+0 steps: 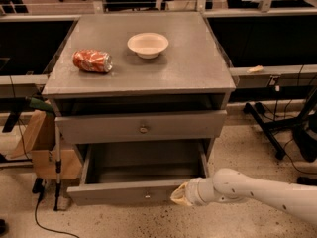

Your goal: Close middle drawer

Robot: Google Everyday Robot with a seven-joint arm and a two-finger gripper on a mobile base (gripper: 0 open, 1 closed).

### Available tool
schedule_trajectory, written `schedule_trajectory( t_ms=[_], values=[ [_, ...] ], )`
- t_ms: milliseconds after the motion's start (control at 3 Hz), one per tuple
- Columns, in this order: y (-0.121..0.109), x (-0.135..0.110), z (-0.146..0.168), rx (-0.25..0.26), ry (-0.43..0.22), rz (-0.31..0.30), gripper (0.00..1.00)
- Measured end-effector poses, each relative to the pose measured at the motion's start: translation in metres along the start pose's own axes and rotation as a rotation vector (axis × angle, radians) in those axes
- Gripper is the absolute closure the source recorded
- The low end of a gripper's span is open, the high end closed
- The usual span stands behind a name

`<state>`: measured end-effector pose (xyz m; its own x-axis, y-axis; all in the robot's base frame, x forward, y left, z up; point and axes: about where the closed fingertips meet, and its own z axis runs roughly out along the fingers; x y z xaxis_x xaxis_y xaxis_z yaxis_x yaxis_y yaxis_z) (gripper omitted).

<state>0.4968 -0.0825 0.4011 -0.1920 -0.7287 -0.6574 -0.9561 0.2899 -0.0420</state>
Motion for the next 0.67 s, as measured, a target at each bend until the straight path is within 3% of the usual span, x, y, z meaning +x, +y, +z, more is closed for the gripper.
schedule_trajectory(
  t_ms=[333,667],
  values=[
    [-0.0128,-0.0035,0.0019,0.026,0.008,-0.001,1.0],
    [-0.0212,-0.0062,0.0033,0.044,0.013,-0.002,0.82]
  ],
)
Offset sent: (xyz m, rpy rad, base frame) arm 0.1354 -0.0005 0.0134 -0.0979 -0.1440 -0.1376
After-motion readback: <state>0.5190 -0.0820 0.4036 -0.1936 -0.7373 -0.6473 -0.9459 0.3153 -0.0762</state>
